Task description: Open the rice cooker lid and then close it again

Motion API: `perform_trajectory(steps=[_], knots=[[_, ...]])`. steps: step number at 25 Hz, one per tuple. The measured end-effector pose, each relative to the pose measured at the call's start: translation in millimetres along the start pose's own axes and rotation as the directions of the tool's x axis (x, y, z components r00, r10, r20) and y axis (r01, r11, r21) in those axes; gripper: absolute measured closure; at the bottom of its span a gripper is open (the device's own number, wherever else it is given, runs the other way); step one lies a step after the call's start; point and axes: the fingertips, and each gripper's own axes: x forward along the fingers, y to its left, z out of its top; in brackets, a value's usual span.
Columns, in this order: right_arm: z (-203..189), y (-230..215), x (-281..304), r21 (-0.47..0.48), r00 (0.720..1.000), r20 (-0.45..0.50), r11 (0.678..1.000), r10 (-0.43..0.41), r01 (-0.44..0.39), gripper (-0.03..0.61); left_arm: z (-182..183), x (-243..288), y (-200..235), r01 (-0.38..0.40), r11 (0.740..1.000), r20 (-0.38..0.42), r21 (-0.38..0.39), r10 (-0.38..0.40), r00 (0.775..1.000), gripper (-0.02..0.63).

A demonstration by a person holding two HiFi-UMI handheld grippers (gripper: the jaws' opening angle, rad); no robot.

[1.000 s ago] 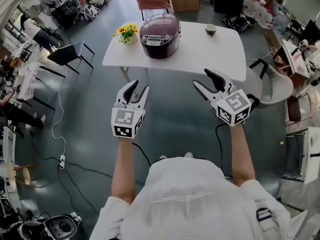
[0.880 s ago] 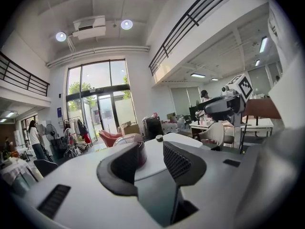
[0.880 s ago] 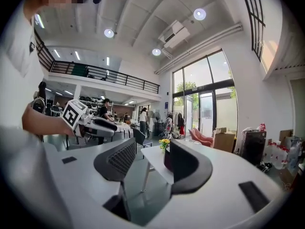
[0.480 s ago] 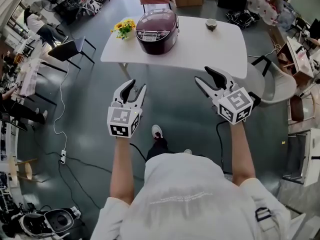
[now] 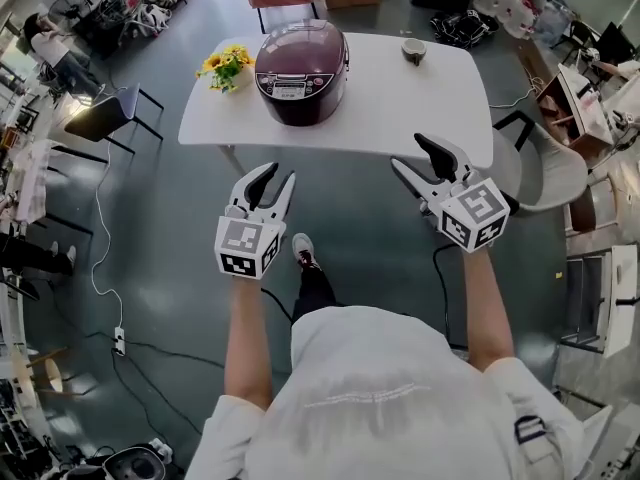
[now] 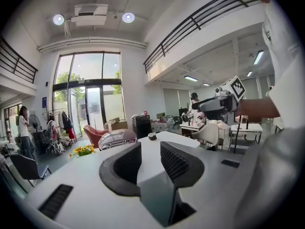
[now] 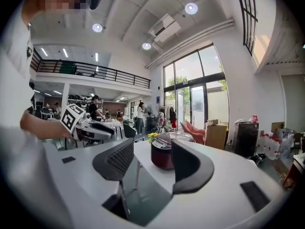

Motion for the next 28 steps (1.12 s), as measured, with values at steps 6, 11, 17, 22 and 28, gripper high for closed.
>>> perform_trajectory(steps=[6,11,17,22,28], knots=[[20,-25,93,0.019,0.999,-0.013,0.999,-0.037,0.037,0.318,12,51,100,0.018,1.000,0.024,0.010,-0.018,1.000,0.477],[33,-39,164,0.048,0.996,-0.034,0.995,-0.083,0.085,0.287,21,87,169,0.062,0.997,0.009,0.055,-0.063,0.998,0.477],[21,-62,217,0.132,0.981,-0.122,0.977,-0.151,0.167,0.321,18,130,216,0.141,0.986,-0.011,0.084,-0.141,0.990,0.477],[18,-71,238,0.099,0.964,-0.149,0.967,-0.218,0.234,0.321,13,161,231,0.215,0.968,-0.045,0.128,-0.211,0.977,0.477],[6,-75,247,0.090,0.958,-0.182,0.967,-0.220,0.239,0.318,5,195,215,0.383,0.894,-0.159,0.233,-0.354,0.922,0.477]])
